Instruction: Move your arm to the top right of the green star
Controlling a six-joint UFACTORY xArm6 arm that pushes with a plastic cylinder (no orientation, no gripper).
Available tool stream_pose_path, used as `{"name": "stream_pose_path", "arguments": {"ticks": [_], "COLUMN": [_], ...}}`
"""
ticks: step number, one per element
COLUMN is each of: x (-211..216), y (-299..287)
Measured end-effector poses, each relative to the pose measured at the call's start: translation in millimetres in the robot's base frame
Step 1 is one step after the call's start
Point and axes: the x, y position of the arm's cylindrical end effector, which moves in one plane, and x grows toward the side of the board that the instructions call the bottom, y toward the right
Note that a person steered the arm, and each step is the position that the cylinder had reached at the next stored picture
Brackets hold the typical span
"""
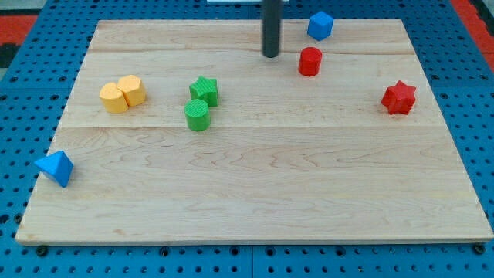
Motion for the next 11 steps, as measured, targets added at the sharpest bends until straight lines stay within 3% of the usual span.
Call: {"name": "stream_pose_path", "arguments": {"ticks": [1,2,3,5,6,9,10,11], "x": [36,72,75,35,28,28,38,86], "y": [82,84,75,-30,-55,-90,-95,-95]}}
